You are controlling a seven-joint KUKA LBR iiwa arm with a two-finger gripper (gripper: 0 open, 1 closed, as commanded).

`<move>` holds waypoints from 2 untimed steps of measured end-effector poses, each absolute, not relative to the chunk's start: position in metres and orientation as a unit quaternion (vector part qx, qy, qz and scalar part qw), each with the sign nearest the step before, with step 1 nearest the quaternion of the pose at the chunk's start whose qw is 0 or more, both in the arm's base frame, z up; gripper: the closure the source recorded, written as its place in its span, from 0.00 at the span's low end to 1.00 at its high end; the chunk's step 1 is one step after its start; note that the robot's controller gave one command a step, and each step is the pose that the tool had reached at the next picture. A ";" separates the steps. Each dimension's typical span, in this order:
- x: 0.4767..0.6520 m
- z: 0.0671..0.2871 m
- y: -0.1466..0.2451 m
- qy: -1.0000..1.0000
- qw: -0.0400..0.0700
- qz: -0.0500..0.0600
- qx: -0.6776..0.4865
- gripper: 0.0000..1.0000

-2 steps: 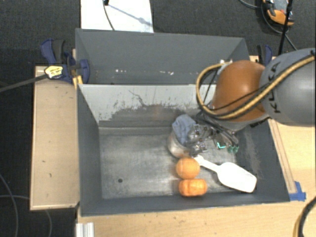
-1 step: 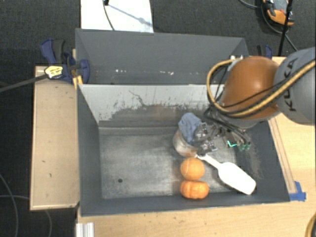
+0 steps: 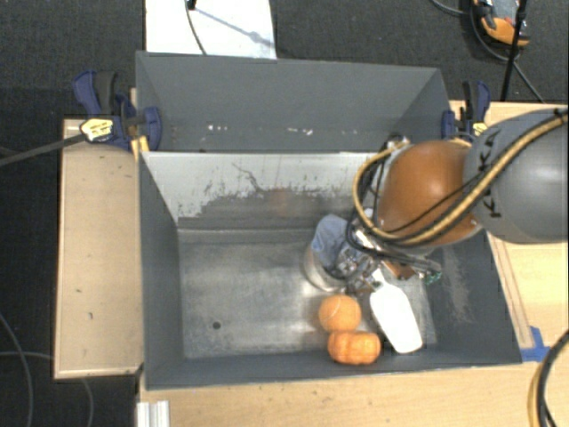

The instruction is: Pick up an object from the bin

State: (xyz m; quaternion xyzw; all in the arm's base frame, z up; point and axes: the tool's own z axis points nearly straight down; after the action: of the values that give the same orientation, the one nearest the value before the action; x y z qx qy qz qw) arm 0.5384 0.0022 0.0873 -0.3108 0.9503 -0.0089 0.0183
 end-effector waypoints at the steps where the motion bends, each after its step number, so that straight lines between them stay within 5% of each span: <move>1: 0.538 0.087 0.002 0.950 0.018 -0.009 -0.311 1.00; 2: 0.527 0.081 0.006 0.950 0.003 -0.001 -0.311 0.00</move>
Offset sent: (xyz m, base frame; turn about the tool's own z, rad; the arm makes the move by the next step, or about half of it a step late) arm 0.0083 -0.0212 0.1113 -0.0154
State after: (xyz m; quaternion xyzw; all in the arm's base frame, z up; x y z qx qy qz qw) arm 0.5273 0.0055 0.0808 -0.3111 0.9504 -0.0005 0.0035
